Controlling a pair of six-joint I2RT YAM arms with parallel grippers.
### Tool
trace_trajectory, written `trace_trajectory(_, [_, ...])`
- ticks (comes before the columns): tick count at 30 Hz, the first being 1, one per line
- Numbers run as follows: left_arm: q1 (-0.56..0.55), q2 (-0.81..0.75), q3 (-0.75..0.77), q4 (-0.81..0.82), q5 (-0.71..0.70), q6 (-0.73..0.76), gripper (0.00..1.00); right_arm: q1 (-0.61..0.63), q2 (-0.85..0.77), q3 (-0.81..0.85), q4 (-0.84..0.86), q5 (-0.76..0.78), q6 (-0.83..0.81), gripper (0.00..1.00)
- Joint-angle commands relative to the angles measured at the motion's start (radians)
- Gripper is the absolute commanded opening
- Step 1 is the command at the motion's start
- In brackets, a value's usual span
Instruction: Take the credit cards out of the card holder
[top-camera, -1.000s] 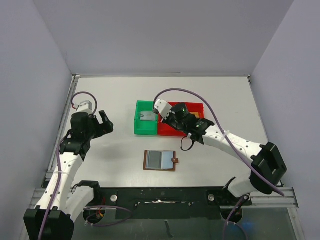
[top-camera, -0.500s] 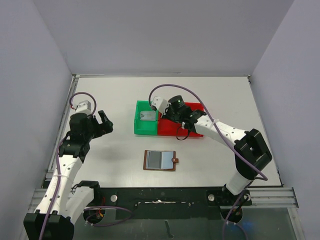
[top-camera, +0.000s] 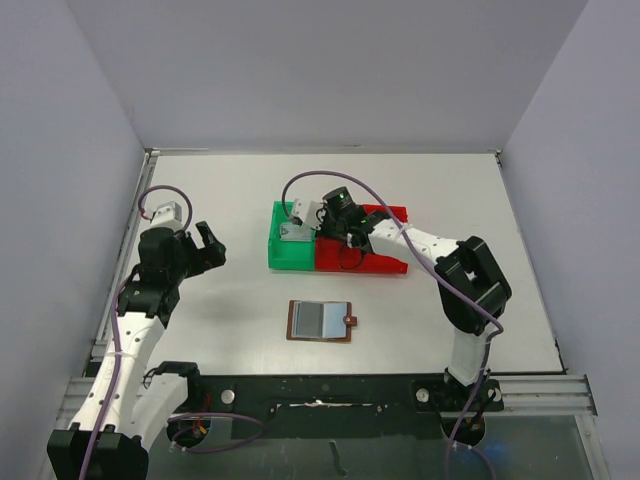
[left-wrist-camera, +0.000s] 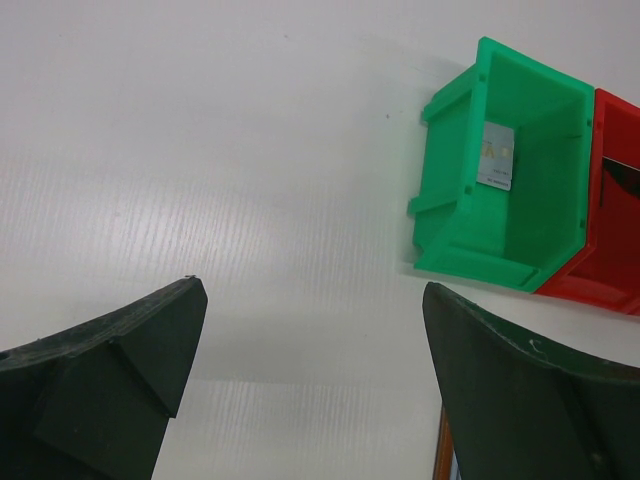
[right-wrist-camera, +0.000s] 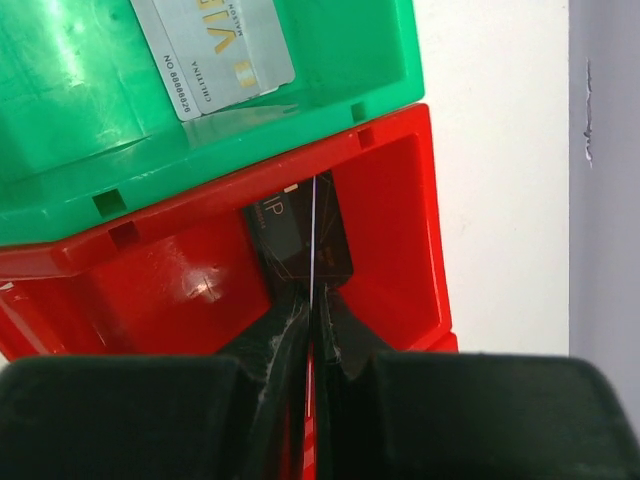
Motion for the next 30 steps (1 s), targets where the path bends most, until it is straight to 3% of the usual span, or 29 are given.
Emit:
trace_trajectory(1, [0.0,-0.023,0.0,0.067,0.004,0.018,0.91,-0.007,0.012,0.053,0.008,0.011,-0.089,0.0])
trace_trajectory(15, [0.0,-0.023,-0.003,0.07,0.012,0.021,0.91,-0.019,0.118,0.068,0.112,0.106,-0.241,0.01])
trace_trajectory(23, [0.0,-0.016,-0.002,0.069,0.012,0.021,0.9,-0.046,0.144,0.079,0.118,0.067,-0.291,0.02])
trace_trajectory(30, [0.002,-0.01,0.001,0.062,0.008,0.021,0.91,-0.048,0.188,0.076,0.105,0.033,-0.268,0.1])
